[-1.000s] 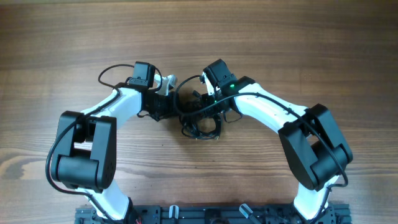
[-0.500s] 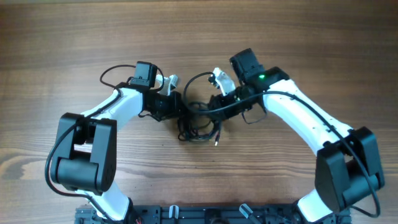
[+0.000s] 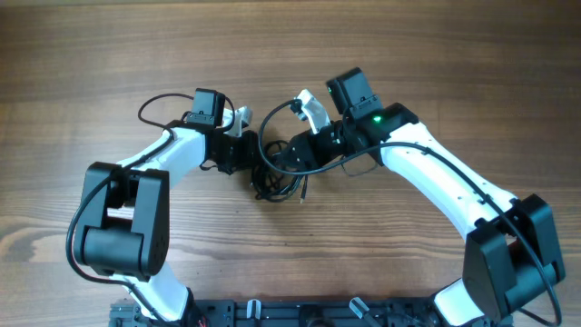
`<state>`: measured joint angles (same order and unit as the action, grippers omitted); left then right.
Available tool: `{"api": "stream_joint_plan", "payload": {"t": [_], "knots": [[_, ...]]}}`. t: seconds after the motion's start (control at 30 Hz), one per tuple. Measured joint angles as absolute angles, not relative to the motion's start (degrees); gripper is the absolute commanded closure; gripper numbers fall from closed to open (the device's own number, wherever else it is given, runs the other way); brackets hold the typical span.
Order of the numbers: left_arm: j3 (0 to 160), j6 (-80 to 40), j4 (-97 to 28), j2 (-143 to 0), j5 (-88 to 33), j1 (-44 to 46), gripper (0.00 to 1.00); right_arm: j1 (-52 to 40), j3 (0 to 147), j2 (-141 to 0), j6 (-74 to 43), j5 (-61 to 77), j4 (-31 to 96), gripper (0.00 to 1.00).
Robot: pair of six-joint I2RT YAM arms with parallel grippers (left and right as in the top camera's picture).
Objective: Untangle cables
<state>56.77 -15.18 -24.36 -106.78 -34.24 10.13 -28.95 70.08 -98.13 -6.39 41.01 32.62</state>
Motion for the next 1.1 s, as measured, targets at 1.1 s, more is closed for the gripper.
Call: {"api": "stream_joint_plan", "payload": {"t": [1.1], "knots": [[56.73,-15.40,-24.38,-106.94,-33.67,10.17,0.96,-36.29,70.13,-107.04,-26.59,1.65,34.26,0.36]]}}
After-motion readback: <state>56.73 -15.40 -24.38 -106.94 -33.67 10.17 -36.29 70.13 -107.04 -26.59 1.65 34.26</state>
